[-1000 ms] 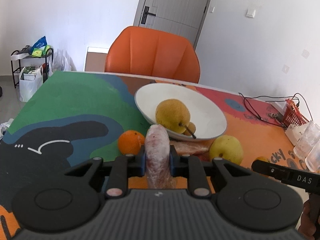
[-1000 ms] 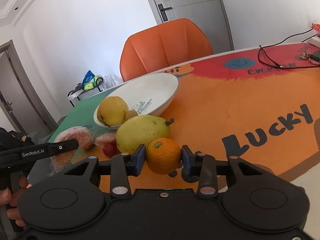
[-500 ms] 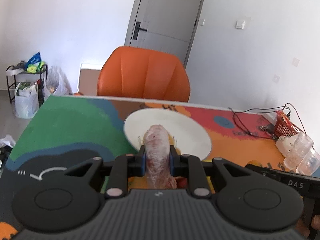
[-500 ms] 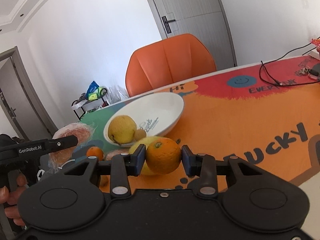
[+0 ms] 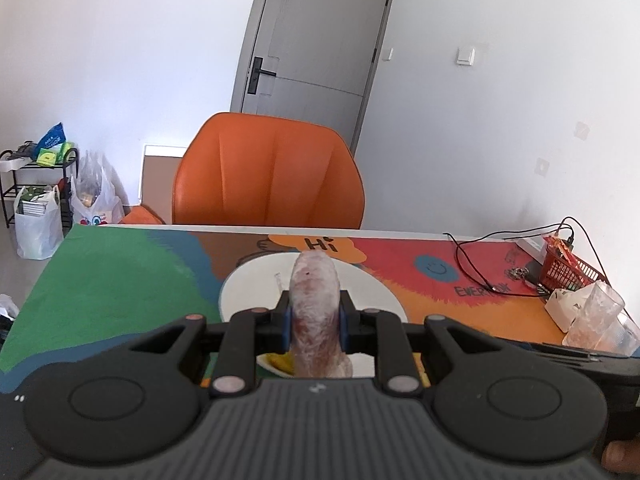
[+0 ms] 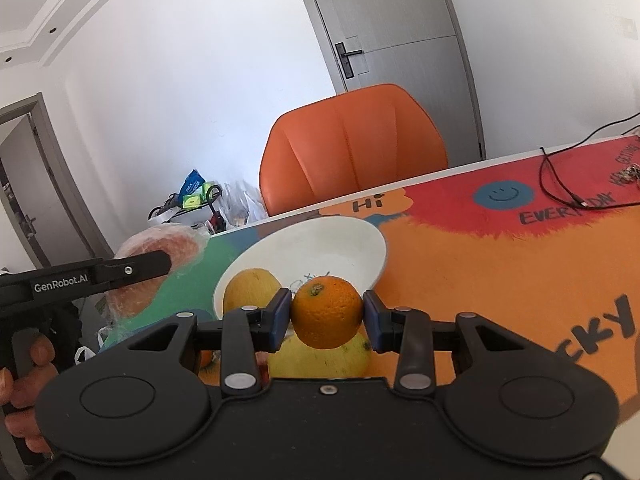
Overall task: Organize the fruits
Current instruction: 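Carry both items over the white bowl and open both tools to release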
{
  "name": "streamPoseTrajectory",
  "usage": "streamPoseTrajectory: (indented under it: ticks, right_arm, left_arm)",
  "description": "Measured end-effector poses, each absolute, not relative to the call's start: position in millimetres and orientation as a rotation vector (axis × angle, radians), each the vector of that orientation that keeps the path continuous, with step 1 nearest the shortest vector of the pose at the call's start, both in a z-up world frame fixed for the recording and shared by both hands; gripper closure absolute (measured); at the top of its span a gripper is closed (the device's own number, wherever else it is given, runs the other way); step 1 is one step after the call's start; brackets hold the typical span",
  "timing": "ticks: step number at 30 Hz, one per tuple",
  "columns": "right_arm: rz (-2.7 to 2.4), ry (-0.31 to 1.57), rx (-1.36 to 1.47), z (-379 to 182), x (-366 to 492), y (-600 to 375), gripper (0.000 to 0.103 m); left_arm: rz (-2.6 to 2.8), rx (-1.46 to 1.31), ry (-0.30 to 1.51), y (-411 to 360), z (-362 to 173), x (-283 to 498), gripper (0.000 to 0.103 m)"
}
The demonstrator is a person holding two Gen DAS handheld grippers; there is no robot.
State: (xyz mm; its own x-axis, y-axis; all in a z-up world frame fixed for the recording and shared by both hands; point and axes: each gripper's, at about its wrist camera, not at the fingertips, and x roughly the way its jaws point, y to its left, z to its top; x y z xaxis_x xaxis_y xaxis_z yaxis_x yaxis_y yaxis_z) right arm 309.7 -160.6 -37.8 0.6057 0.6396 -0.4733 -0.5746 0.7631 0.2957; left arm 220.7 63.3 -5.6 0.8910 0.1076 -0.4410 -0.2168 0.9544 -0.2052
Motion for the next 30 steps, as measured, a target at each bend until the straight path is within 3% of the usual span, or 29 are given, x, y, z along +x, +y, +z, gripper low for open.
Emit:
streamPoseTrajectory:
  ticks: [18,23,30]
  right_arm:
    - [0.731,0.656,0.104,-57,354,-117,0.065]
    - [0.74,0.638,0.109,-58,354,-114,0.05]
    - [0.722,0.624,0.137,-55,348,-132,0.05]
  left_arm:
    - [0.206,-0.281,0.473,96,-22,260,0.083]
    - [0.211,-0.272,0.491,103,-27,275,0.083]
    - [0.225,-0.257,0.49,109,-31,296,0.083]
